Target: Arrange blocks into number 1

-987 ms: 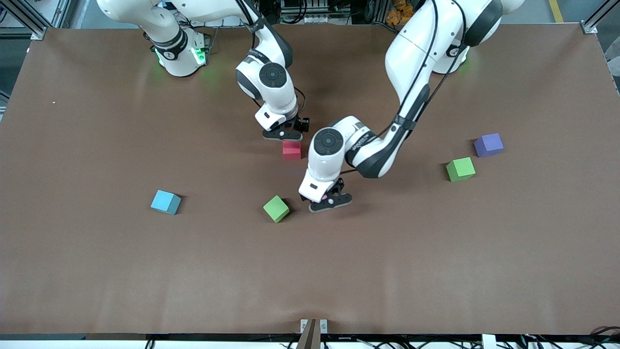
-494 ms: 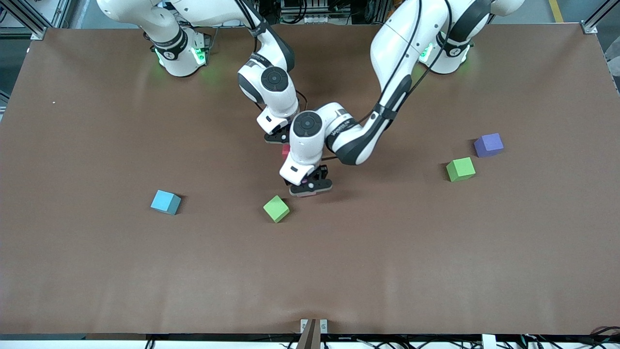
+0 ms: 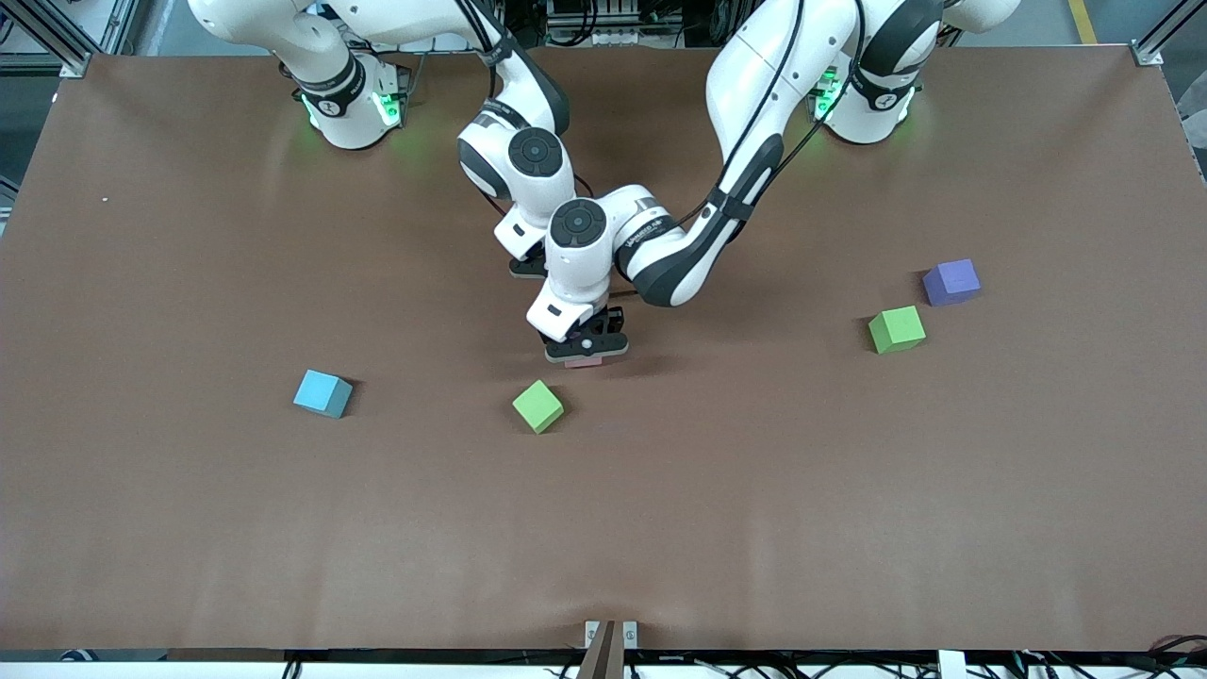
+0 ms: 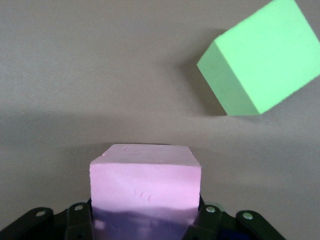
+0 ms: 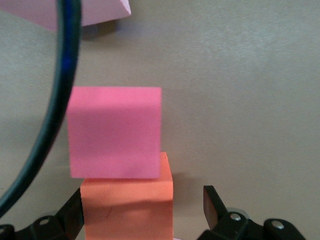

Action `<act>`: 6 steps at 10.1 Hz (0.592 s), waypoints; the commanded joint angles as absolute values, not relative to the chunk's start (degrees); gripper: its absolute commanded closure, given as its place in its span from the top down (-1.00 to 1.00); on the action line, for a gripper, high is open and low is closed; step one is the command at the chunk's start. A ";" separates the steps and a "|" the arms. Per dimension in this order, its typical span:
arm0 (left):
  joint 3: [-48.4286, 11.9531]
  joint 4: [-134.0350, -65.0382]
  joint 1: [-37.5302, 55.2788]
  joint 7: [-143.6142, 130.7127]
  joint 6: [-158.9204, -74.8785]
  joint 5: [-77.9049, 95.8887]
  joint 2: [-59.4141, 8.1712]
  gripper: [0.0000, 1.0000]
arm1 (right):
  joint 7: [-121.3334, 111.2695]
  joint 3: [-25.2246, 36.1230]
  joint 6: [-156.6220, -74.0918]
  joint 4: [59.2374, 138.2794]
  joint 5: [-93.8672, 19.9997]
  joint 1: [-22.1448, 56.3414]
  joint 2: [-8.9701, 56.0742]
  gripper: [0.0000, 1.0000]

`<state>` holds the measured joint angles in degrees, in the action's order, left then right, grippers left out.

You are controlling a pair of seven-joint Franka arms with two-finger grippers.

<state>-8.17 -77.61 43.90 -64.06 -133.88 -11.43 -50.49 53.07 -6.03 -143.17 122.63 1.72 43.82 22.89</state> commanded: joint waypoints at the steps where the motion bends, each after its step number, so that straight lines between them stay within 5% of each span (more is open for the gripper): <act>1: -7.56 -78.05 45.53 -62.68 -131.23 -13.71 -50.36 -1.00 | 52.91 -6.77 -143.26 126.64 4.04 41.84 17.85 1.00; 6: -7.65 -78.13 45.09 -60.03 -130.96 -13.54 -50.27 -1.00 | 52.74 -12.48 -139.06 129.11 3.96 36.48 10.74 1.00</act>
